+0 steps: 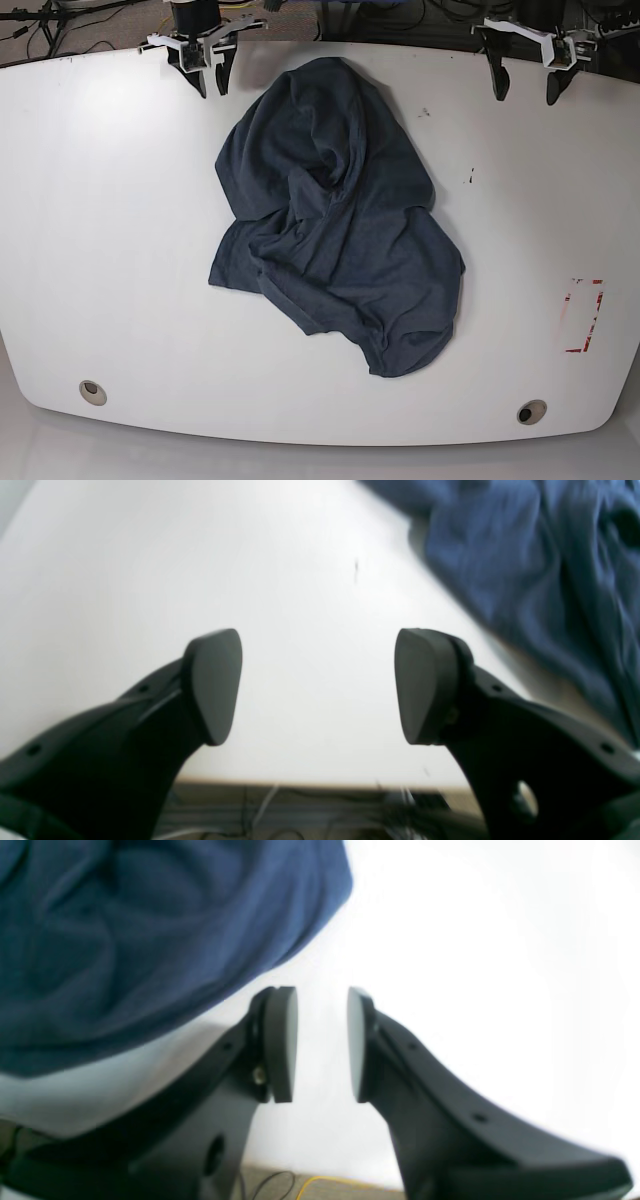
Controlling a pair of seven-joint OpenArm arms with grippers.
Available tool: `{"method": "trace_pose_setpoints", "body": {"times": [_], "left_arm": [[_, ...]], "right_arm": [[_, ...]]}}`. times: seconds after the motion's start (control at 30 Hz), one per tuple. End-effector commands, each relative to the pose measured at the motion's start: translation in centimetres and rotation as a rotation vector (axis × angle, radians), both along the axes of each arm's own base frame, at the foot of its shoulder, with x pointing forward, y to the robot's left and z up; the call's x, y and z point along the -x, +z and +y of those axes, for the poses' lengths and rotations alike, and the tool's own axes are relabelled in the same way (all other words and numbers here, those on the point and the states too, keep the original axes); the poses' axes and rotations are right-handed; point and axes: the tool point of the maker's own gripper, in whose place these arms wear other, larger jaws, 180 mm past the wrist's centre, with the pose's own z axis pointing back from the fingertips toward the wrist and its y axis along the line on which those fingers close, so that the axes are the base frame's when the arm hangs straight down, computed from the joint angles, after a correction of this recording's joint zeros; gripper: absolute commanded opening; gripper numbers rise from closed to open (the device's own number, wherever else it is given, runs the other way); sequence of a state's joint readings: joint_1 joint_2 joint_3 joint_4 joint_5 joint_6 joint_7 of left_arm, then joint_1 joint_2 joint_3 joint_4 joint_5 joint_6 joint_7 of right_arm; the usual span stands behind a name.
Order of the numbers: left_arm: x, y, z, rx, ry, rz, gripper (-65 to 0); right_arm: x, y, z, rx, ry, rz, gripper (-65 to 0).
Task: Fold the T-shirt properly
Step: 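Lower both open grippers toward the crumpled navy T-shirt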
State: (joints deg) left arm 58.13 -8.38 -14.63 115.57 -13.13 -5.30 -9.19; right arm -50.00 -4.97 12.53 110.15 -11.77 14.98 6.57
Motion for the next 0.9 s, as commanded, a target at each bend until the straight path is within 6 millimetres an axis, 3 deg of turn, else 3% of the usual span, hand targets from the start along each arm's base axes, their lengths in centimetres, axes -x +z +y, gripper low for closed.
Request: {"method": "trace_pose_setpoints", "body": {"times": [0.0, 0.5, 0.87], "left_arm": [[-1.2, 1.2, -0.4, 0.003, -0.007, -0.058, -18.8], [-6.2, 1.7, -0.2, 0.0, 0.0, -0.12, -15.1], [-9.0, 1.3, -0.2, 0.017, 0.026, -0.112, -16.8]], "right_arm": [[-1.6, 1.0, 0.2, -0.004, 0.012, -0.05, -45.1], [-5.9, 1.2, 1.9, -0.029, 0.033, -0.064, -31.3], [-8.0, 1.5, 1.1, -0.012, 0.008, -0.071, -26.4]]}}
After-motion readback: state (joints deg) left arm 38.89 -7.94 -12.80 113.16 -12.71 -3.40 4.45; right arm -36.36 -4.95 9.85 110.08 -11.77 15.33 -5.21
